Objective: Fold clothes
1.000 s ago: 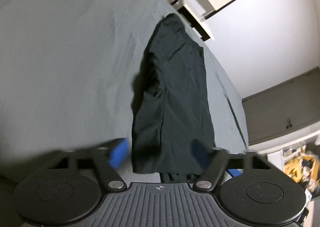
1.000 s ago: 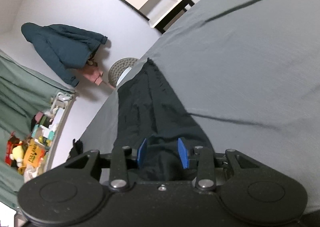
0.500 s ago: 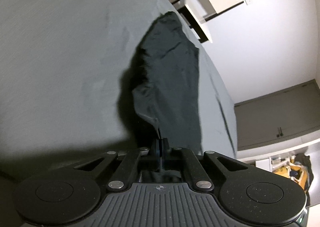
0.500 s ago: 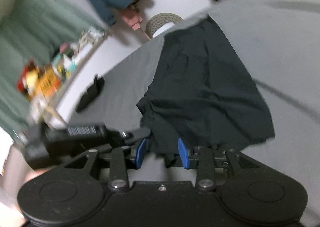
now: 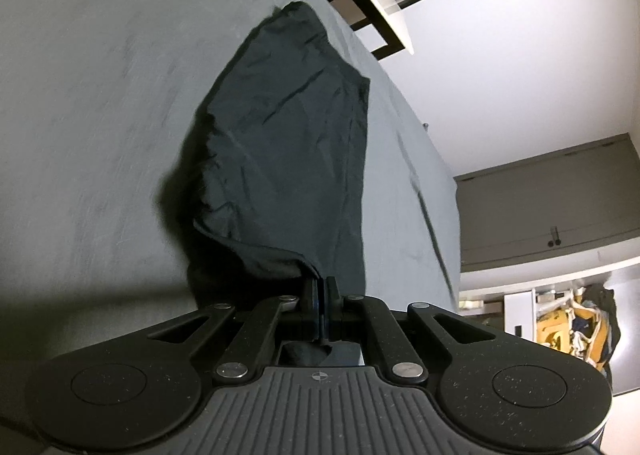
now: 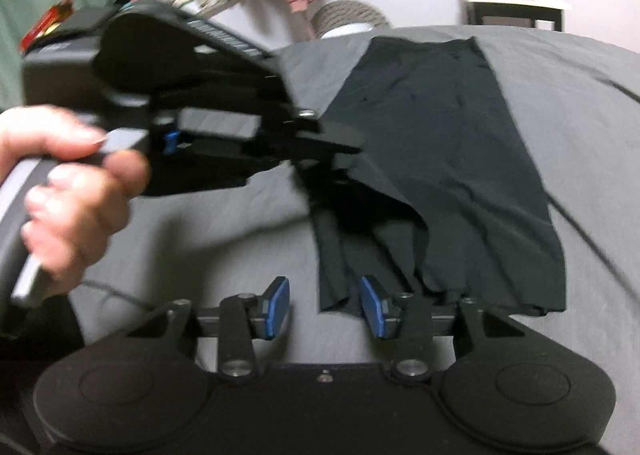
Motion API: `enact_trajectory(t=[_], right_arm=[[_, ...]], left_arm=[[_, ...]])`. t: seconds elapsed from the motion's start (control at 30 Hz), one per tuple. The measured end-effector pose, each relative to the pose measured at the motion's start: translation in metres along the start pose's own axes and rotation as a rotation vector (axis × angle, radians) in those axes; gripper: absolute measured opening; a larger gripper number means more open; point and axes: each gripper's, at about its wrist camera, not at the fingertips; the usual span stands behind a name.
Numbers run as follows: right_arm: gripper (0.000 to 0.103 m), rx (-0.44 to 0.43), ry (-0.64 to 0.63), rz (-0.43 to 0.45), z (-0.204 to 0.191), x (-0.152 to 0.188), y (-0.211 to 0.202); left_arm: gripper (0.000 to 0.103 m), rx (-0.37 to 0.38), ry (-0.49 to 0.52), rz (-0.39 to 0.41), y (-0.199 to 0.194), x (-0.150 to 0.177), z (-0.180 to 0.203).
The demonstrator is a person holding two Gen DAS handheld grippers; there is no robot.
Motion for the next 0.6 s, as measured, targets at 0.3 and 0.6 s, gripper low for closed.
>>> enact_trajectory(t=[0.3,0.6], right_arm=[[0.004,-0.08,-0.199,-0.018,-0.03,0.0,0.018],[0.03,-0.118,-0.001,0.051,-0.006,0.0,0.0]], left_arm=[[0.002,0.0,0.011,-0.025,-0.007,-0.002,-0.003],[0.002,-0.007,0.027,-0.049,-0.009,0.001,-0.007]])
Point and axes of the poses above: each gripper's, at about its wrist camera, not at the fingertips, and y roughly the way its jaws point, z to its right, x to its underside, and after that the axes turned 13 degrees about -y, right-handed
